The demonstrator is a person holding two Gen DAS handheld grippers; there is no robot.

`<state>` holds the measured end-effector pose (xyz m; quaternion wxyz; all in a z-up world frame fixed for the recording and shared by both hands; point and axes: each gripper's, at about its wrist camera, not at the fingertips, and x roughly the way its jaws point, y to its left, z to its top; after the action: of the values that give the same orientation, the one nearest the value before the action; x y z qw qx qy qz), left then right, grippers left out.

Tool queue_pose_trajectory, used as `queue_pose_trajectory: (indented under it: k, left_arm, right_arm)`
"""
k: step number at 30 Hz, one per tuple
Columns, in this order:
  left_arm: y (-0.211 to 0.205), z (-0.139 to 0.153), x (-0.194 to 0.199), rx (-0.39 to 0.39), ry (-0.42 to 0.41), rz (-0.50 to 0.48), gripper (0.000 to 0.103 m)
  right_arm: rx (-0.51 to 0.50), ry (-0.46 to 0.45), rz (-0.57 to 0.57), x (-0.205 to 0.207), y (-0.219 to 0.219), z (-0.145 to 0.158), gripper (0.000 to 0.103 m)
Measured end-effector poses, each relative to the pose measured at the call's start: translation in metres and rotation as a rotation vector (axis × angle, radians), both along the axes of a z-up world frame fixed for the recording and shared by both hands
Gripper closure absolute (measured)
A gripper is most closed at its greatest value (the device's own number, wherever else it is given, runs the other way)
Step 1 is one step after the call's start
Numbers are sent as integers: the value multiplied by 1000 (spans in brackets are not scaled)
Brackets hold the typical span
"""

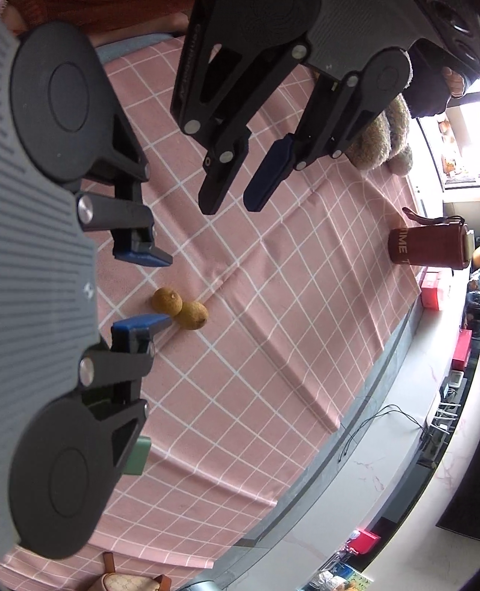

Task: Organize fruits
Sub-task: 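Grasp a longan with the right tool while the left tool grasps the other longan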

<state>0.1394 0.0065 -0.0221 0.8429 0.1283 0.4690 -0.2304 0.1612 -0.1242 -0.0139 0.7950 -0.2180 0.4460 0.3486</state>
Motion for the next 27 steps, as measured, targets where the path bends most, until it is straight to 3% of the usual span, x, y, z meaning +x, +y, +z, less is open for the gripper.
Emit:
queue_pose_trajectory:
  k: [15, 27]
  left_arm:
    - [15, -26, 24, -47, 35, -14, 70]
    - [2, -27, 37, -62, 19, -75, 70]
  right_arm:
    - [-155, 82, -6, 37, 36, -49, 83]
    - [-174, 60, 31, 37, 37, -38, 85]
